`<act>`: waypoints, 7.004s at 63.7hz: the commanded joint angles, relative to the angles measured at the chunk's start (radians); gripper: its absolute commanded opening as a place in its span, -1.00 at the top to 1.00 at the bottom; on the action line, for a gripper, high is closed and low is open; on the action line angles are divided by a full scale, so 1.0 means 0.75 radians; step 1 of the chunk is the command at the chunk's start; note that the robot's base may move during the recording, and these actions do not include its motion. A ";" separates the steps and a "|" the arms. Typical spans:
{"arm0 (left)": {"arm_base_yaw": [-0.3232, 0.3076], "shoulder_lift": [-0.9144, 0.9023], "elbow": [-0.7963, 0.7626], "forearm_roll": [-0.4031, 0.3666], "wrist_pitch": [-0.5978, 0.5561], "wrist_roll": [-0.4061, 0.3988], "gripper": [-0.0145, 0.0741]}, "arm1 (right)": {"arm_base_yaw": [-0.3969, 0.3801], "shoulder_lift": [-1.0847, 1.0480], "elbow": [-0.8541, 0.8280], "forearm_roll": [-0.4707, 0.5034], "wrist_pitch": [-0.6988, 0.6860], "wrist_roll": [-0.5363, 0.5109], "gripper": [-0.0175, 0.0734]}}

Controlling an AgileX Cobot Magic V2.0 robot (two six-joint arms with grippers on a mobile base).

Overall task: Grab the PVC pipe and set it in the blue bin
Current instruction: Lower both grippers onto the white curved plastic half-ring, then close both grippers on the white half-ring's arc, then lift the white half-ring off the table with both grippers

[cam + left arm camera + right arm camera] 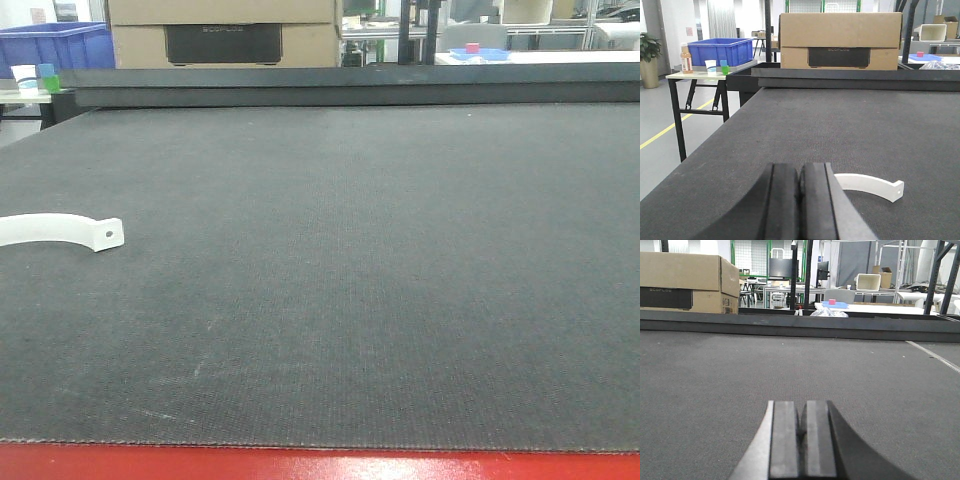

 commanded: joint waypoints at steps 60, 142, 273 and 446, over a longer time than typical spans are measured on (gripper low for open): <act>-0.009 -0.007 -0.003 -0.006 -0.063 0.000 0.92 | -0.001 -0.005 -0.006 -0.006 -0.187 -0.005 0.98; -0.009 1.113 -1.079 -0.034 0.729 0.000 0.92 | -0.001 1.296 -1.023 -0.006 0.759 -0.005 0.98; -0.009 1.415 -1.080 -0.151 0.968 0.000 0.92 | 0.002 2.284 -1.446 0.004 1.227 0.100 0.25; 0.006 1.712 -1.766 -0.483 1.472 0.230 0.92 | 0.127 1.455 -1.467 0.125 1.393 0.100 0.97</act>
